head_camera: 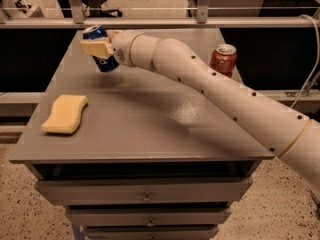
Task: Place pepsi can upright
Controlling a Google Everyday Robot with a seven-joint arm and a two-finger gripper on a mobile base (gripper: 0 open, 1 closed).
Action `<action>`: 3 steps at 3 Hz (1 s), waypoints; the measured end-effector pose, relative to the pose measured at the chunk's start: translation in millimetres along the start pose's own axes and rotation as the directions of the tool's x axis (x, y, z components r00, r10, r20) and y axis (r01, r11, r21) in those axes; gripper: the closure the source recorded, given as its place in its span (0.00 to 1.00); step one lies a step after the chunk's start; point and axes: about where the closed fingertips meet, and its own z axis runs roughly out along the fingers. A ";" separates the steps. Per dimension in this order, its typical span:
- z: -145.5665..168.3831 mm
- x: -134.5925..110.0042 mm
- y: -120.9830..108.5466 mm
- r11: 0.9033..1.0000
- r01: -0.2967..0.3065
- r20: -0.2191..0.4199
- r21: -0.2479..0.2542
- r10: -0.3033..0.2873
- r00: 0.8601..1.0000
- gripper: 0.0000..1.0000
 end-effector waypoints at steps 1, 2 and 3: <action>2.8 5.5 0.9 1.000 0.009 -0.022 -0.026 -0.009 1.000 1.00; -7.6 19.0 3.1 0.999 0.012 -0.052 -0.049 -0.015 0.999 1.00; -26.3 28.6 4.8 0.999 0.010 -0.059 -0.052 -0.013 0.998 1.00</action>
Offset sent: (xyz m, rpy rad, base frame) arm -0.0196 -0.0263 -0.0376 -0.0836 0.0402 0.0709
